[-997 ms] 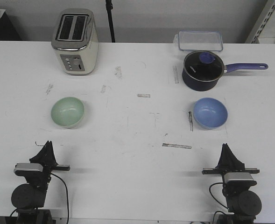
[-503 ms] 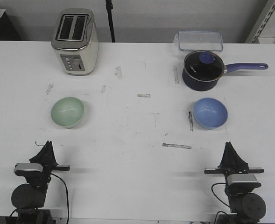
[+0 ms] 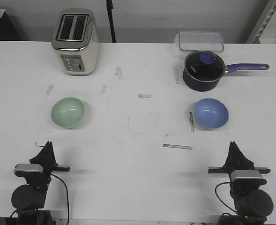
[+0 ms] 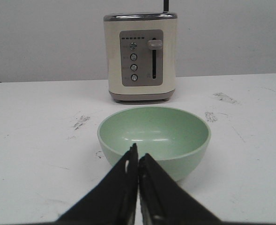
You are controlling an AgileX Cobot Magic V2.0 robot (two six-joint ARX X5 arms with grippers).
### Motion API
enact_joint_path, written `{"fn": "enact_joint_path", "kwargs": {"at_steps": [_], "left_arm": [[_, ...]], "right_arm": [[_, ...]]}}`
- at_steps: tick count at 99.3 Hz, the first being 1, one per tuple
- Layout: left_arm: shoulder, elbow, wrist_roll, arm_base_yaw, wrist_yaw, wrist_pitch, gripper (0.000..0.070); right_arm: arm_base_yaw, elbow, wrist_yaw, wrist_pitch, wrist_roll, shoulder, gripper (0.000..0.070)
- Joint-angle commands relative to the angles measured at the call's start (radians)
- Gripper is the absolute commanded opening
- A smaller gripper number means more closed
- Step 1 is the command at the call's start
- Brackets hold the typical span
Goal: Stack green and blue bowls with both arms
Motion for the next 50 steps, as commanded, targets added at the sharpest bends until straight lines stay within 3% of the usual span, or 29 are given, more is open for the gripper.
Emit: {"fn": "enact_joint_path", "kwargs": {"at_steps": [1,50], "left_arm": [[-0.002,-0.022,0.001,0.001,-0.002,0.013,0.0002],[-0.002,-0.022,0.001,0.001,-0.002,0.013,0.0002]], "right_arm": [[0.0,0.039,0.001,0.008,-0.007,0.047,0.001],[0.003,0.389,-0.003,0.0,0.001,0.58,0.001]]}}
